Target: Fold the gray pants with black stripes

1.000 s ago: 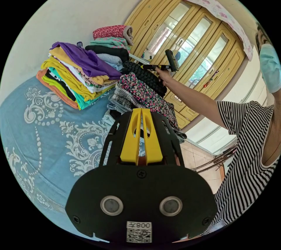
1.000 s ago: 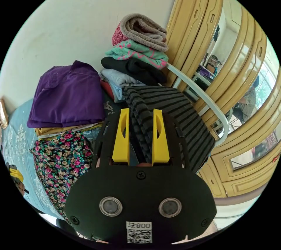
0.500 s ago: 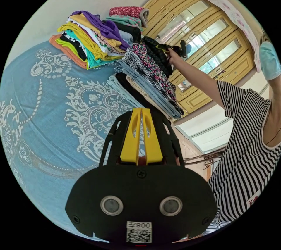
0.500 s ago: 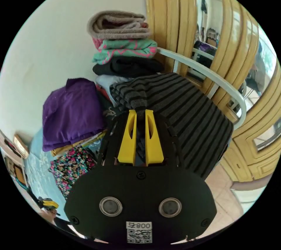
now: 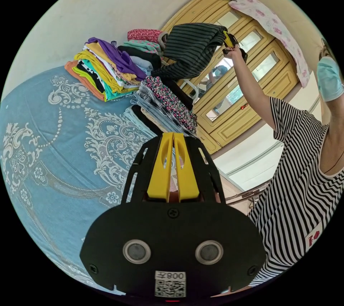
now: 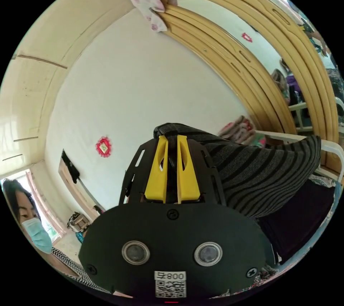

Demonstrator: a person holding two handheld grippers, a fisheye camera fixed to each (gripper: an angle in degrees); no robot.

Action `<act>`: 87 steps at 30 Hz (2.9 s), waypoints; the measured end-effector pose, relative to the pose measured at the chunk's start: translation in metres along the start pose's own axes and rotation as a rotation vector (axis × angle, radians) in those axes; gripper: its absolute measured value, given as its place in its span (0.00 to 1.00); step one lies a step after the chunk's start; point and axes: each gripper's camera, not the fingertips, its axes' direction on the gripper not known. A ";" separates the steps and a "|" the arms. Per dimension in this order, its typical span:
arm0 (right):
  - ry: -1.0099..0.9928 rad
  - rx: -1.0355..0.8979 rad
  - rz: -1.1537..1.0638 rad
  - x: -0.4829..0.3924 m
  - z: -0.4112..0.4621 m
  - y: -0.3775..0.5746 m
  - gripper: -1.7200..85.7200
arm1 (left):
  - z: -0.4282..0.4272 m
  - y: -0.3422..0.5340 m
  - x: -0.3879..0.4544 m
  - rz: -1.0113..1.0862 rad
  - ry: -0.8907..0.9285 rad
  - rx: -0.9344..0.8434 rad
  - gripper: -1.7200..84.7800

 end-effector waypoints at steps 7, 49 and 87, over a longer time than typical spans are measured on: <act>-0.289 -0.034 -0.144 -0.176 0.038 0.027 0.07 | -0.135 0.065 0.034 0.045 -0.074 0.243 0.05; -0.807 -0.850 0.027 -0.343 0.214 0.644 0.07 | -0.627 0.599 0.076 -0.437 -0.105 0.888 0.06; 0.113 -1.180 0.092 0.170 0.165 0.876 0.07 | -0.720 0.432 -0.156 -0.708 -0.478 0.178 0.12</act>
